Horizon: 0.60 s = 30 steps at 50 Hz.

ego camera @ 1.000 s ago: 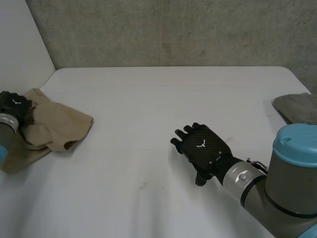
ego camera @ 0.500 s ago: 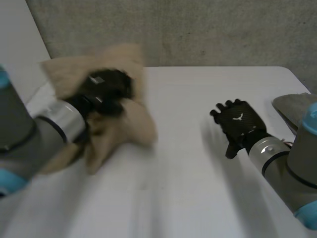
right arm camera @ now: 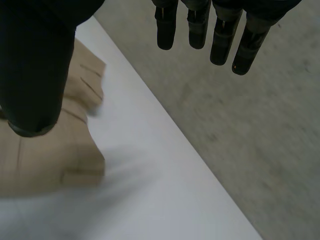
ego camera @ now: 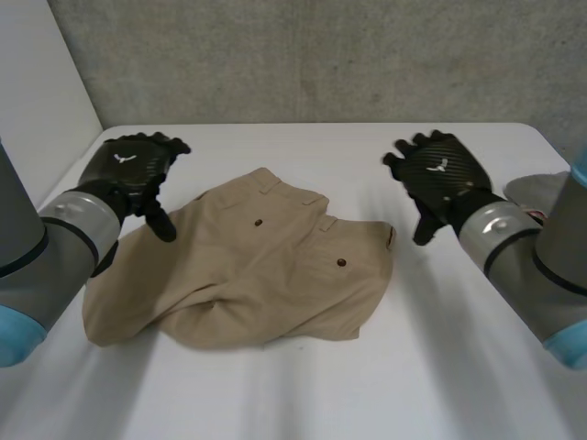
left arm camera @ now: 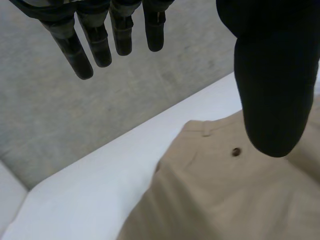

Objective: Fold the laundry.

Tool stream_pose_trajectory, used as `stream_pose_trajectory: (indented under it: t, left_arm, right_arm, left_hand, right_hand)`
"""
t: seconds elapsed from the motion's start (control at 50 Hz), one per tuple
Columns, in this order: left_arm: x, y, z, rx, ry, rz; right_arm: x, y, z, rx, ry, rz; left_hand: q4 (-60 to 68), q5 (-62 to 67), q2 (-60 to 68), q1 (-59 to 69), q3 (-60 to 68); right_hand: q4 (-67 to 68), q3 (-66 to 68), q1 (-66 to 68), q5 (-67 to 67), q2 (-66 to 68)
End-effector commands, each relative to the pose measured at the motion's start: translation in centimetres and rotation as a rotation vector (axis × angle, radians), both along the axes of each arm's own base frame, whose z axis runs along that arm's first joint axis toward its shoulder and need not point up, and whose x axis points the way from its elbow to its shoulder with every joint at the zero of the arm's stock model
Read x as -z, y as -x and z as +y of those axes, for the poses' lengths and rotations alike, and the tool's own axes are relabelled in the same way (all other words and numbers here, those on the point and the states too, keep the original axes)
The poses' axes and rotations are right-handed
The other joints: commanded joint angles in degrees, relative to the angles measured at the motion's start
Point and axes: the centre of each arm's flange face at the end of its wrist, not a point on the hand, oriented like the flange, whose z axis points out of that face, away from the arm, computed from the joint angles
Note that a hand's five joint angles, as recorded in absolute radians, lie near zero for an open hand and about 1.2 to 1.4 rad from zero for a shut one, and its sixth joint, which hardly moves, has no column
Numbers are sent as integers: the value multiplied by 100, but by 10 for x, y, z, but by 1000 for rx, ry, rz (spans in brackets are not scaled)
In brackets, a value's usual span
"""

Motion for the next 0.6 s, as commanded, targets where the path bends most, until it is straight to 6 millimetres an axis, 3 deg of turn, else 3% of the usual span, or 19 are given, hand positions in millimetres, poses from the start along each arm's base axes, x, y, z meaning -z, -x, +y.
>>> stream_pose_trajectory:
  t: [0.02,0.12,0.32,0.46,0.6]
  left_arm:
    - [30,-24,-6,-83,-128,-47]
    - [58,-33,-4,-89,-227,-147]
    - [96,-42,-12,-116,-270,-282]
    - [101,-42,-7,-112,-289,-291]
    - [101,-37,1,-92,-291,-295]
  right_arm:
    - [18,-43,9,-241,-164,59]
    - [31,-67,18,-312,-180,151]
    - [54,-77,12,-294,-188,218]
    - [60,-89,16,-327,-186,215]
    - [65,-113,-1,-339,-181,175]
  left_hand:
    - [-55,-85,-49,-97,-89]
    - [-38,-69,-32,-80,-72]
    - [381,350,387,339,347]
    - [2400,2369,2406,2357,2366]
    - [4384,4353,4390,4341,4349]
  right_hand:
    - [-321,-221,-157,-368,-252]
    - [-321,-221,-157,-368,-252]
    - [-321,-221,-157,-368,-252]
    - [-321,-221,-157,-368,-252]
    - [-321,-221,-157,-368,-252]
